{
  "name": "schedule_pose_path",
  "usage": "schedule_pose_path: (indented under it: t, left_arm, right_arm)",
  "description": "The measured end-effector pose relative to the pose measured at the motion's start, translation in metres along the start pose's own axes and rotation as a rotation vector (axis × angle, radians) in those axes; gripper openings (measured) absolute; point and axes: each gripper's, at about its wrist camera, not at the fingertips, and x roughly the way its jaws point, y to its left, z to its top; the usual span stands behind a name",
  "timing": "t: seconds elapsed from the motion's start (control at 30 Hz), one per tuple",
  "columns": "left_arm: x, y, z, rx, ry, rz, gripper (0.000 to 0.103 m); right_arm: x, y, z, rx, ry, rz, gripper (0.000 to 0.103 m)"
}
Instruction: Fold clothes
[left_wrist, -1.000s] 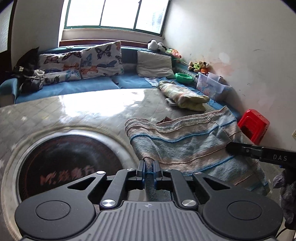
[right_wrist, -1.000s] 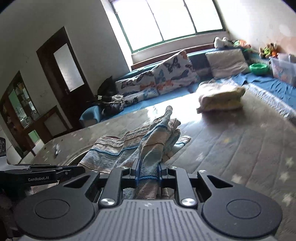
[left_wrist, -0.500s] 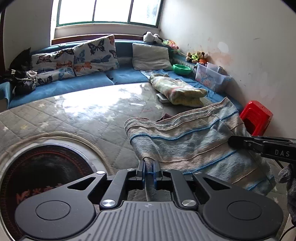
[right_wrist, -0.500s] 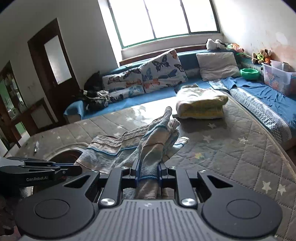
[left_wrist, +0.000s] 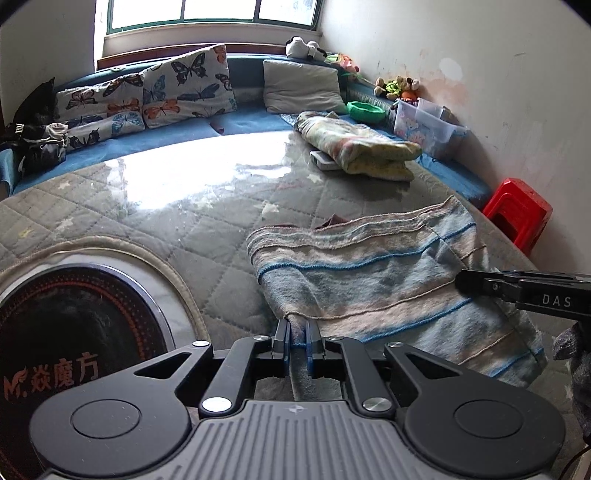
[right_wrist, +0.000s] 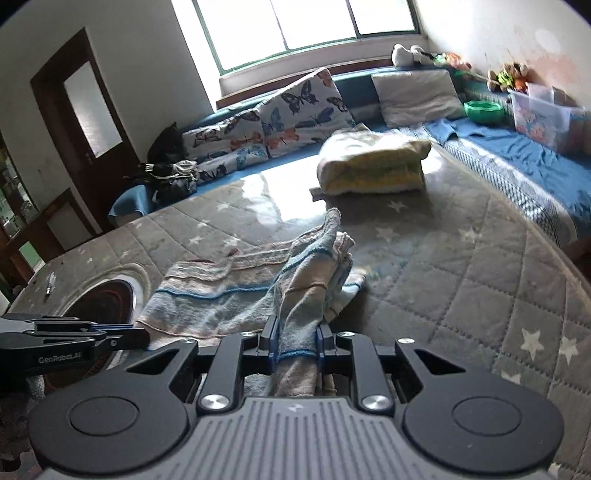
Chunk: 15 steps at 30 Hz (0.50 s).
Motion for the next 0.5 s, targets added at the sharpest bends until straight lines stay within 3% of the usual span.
schedule_pose_path:
  t: [0.1, 0.17, 0.27, 0.5]
  left_arm:
    - [0.001, -0.001, -0.001, 0.006, 0.002, 0.011, 0.014]
    - [0.0, -0.001, -0.004, 0.011, 0.002, 0.02, 0.015]
    - [-0.004, 0.001, -0.008, 0.014, 0.005, 0.03, 0.024]
    - [-0.018, -0.001, -0.023, 0.035, -0.003, 0.039, 0.036]
  right_arm:
    - [0.002, -0.002, -0.004, 0.001, 0.01, -0.013, 0.029]
    - [0.0, 0.0, -0.006, -0.008, 0.01, -0.035, 0.03]
    - [-0.008, 0.005, -0.011, -0.033, -0.007, -0.052, 0.037]
    - [-0.035, 0.016, -0.022, -0.069, -0.064, -0.047, 0.037]
